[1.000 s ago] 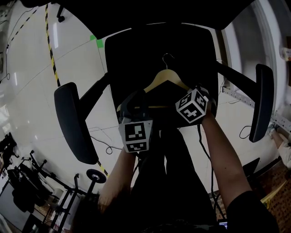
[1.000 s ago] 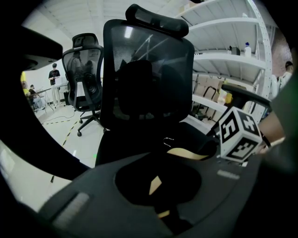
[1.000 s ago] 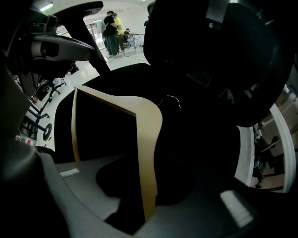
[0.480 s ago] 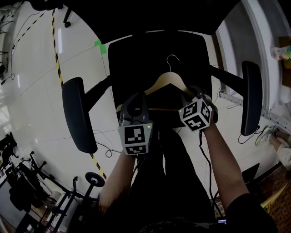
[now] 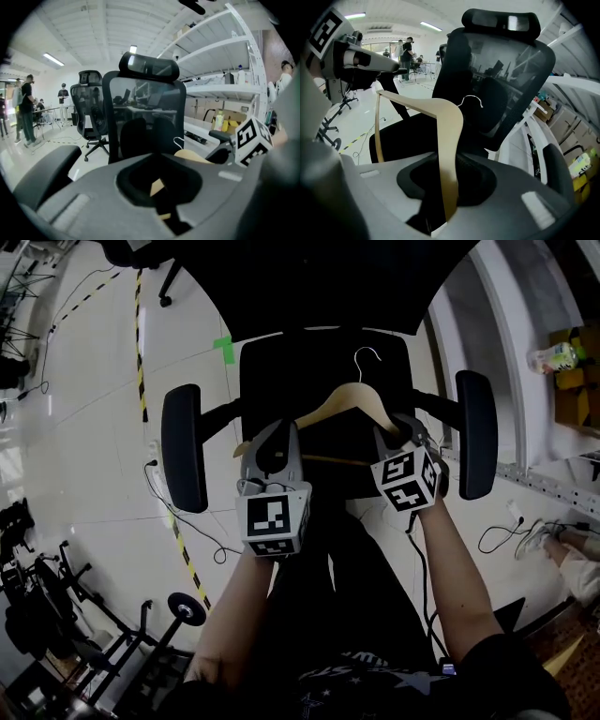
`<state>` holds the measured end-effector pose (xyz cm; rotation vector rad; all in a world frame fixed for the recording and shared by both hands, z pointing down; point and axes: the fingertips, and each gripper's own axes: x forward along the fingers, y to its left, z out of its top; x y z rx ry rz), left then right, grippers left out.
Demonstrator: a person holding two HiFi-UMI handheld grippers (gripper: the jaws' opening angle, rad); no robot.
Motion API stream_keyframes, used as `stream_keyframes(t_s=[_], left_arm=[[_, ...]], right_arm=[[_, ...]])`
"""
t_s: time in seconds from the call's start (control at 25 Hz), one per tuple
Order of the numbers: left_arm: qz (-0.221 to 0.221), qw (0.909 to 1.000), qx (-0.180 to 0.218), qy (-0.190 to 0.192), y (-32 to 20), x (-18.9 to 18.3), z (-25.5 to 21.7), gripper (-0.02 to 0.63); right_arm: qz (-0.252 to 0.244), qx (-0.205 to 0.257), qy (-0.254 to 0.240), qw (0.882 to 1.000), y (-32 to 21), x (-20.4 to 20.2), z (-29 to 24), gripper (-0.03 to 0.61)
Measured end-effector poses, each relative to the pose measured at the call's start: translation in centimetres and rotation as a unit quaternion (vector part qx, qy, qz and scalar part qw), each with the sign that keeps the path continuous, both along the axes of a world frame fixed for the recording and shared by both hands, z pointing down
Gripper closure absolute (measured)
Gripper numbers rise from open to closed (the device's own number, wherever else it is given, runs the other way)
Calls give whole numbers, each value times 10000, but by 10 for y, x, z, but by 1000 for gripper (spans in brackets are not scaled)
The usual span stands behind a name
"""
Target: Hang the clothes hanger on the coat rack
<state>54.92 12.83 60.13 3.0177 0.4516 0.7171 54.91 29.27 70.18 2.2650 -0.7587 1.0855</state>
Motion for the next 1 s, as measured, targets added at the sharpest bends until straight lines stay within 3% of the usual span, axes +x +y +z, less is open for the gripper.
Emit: stream_keyframes(t_s=[0.24,0.6,1.0], left_arm=[[-219,9987,-42,459,-5,-9,-68,609],[-588,9941,14,913,-29,-33,-129,609],[-1079,9885,-51,1057,-63,-67,-160,609]], right_arm=[[-64,167,243,9995,4,2,-52,473],[-438,303,484,9974,-19,0,-95,474],[-981,211,856,9913,-56,1,-123,473]])
